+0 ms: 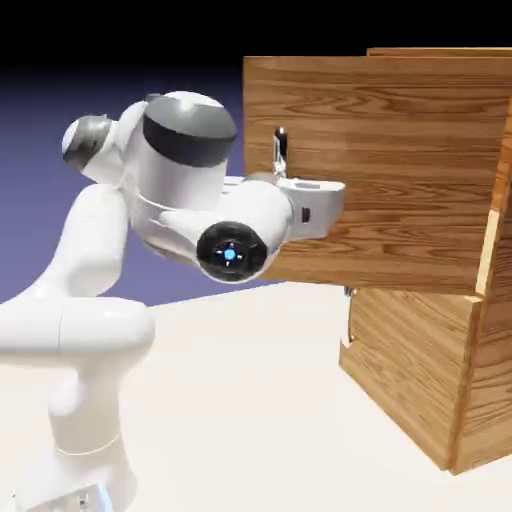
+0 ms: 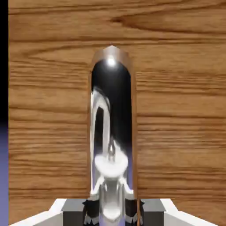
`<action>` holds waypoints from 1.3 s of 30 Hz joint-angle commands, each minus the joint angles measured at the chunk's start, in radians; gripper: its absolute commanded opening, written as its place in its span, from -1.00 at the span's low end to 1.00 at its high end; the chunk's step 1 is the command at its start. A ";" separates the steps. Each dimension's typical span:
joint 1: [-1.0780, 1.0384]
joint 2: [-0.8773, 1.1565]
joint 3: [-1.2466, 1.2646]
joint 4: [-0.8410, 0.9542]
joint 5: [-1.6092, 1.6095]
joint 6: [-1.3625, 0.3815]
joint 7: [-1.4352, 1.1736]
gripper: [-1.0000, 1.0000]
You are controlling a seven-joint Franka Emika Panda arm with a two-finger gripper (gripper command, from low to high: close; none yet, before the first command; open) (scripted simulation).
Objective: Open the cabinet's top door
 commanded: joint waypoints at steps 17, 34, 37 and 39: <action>-0.197 -0.610 0.303 0.491 -0.546 0.057 -0.325 -1.00; -0.115 -1.134 0.450 0.767 -0.786 0.253 -0.136 1.00; -0.087 -1.242 0.455 0.829 -0.825 0.291 -0.076 1.00; -0.075 -1.283 0.457 0.853 -0.840 0.305 -0.053 1.00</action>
